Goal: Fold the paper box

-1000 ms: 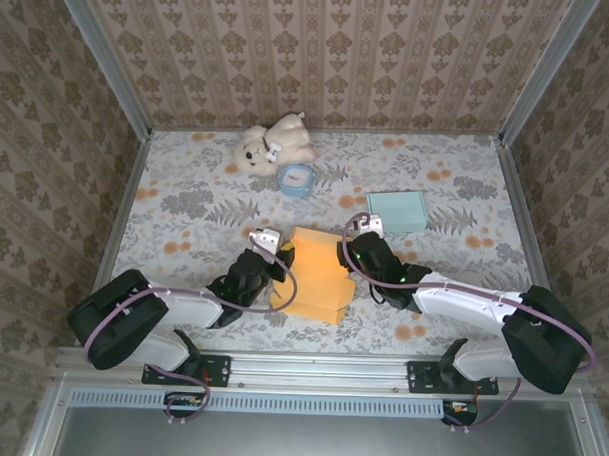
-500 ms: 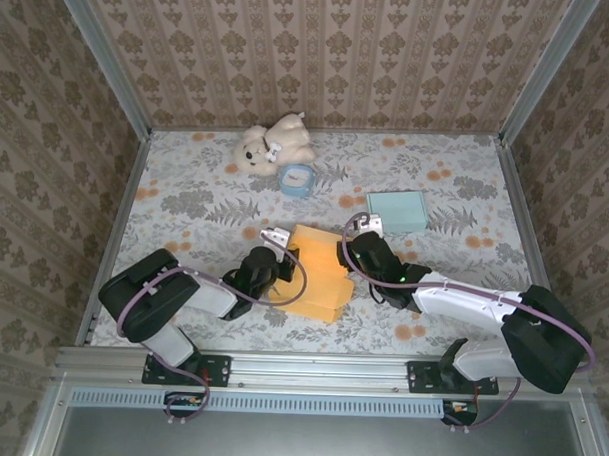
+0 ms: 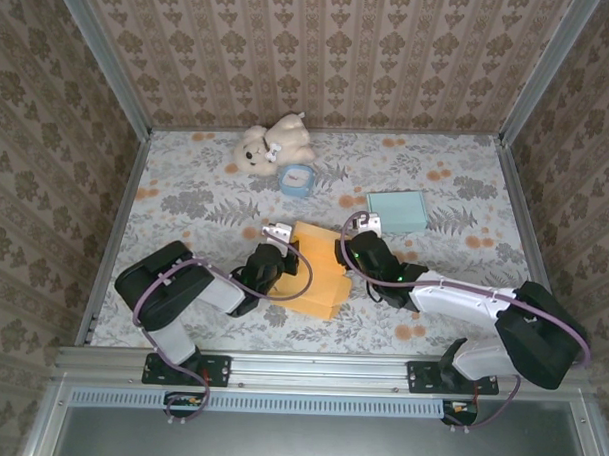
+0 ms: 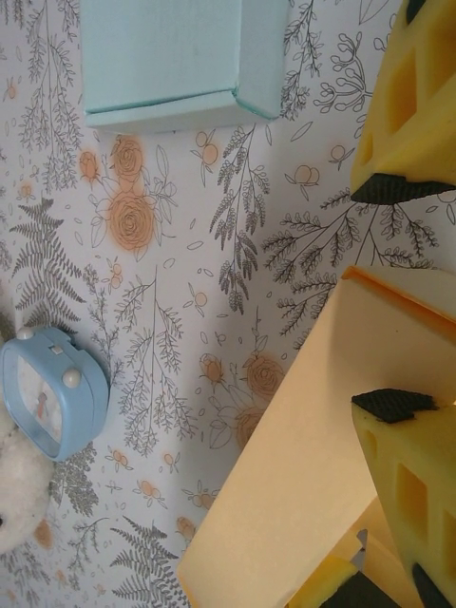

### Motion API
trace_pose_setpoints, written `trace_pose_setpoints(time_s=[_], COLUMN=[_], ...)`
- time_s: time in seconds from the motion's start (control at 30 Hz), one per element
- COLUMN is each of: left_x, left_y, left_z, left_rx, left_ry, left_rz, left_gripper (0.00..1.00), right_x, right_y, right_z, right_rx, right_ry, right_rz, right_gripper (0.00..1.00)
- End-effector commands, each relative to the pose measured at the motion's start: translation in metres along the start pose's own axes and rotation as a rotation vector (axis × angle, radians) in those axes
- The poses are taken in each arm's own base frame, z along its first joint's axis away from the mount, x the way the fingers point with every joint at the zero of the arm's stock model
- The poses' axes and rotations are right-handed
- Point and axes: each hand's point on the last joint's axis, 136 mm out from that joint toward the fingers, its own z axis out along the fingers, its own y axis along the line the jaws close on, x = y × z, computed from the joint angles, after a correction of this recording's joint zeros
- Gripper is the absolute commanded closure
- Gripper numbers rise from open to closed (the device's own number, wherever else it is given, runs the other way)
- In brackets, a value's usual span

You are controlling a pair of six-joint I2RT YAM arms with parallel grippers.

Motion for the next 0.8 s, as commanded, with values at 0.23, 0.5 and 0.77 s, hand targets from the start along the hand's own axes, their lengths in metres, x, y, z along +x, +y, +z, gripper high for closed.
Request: trace_pose_setpoints(time_s=[0.23,0.5,0.77], left_x=[-0.013,-0.021,-0.028], left_y=[0.008,-0.019,-0.022], left_z=[0.006,-0.005,-0.020], left_rx=[-0.119,-0.119,-0.165], left_ry=[-0.024,-0.024,0.030], left_rz=[-0.011,0.271,0.436], left_gripper=[1.00,1.00,1.00], right_x=[0.046,0.005,-0.061], right_y=[-0.005,0.005,-0.012], right_z=[0.006,-0.021,-0.086], right_rx=[0.013,-0.045,-0.042], right_ry=[0.145,0.079,-0.037], right_rz=[-0.061,-0.027,0.022], right_gripper=[0.43,0.39,0.34])
